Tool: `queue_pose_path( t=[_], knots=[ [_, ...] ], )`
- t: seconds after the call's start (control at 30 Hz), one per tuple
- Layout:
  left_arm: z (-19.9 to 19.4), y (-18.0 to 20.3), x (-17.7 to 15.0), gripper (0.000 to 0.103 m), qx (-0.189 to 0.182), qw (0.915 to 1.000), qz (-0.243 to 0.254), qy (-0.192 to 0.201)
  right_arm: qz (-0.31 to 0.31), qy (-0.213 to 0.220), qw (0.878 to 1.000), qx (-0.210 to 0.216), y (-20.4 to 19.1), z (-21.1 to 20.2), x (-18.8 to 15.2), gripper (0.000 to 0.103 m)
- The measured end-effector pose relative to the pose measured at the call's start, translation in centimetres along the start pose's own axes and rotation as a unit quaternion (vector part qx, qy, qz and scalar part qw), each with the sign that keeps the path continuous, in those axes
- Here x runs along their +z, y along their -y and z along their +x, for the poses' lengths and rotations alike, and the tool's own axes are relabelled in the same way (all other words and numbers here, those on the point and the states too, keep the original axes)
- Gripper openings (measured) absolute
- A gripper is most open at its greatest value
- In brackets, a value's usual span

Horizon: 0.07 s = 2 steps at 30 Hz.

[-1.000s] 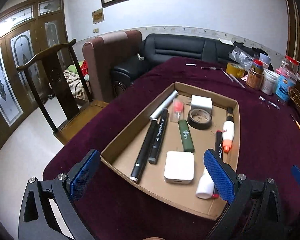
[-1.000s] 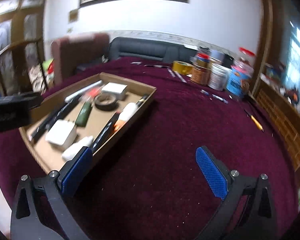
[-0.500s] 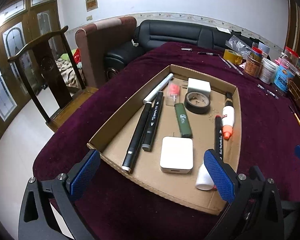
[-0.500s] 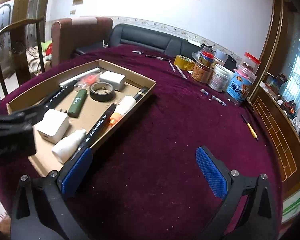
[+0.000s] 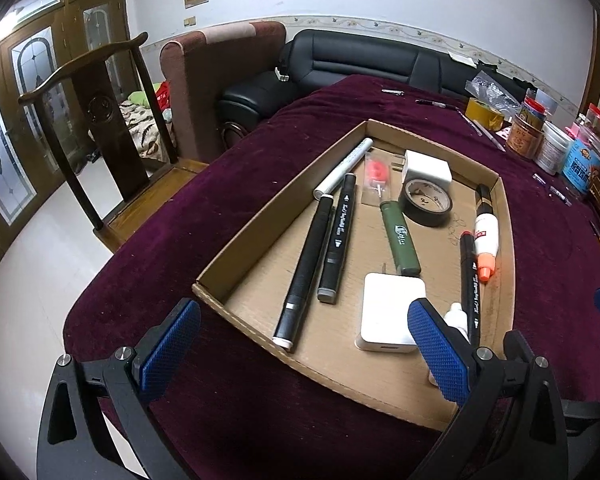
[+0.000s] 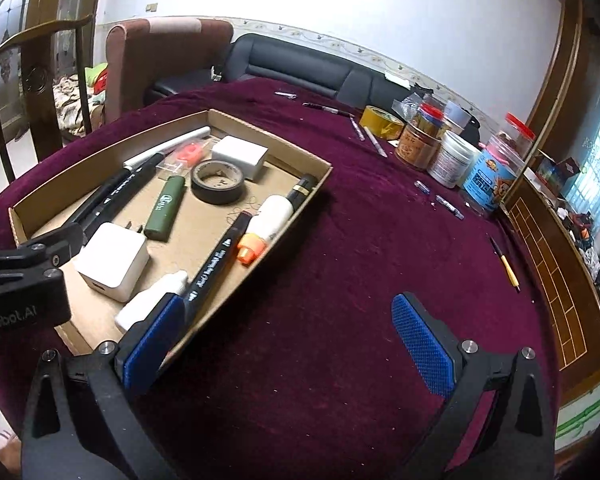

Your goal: Organize rigid objects

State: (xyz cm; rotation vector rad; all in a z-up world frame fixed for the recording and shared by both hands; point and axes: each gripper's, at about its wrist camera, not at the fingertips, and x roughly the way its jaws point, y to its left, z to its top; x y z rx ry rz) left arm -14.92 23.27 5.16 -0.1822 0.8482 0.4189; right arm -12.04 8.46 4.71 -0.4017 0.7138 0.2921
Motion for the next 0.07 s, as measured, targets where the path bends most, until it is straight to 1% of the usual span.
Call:
queue_pose_path(
  t=[0.07],
  knots=[
    [-0.02,0.05,0.2,0.102,-0.005,1.0,0.003,-0.001,-0.002,-0.004,1.0,0.004,-0.34,0.18,0.03,0.103]
  ],
)
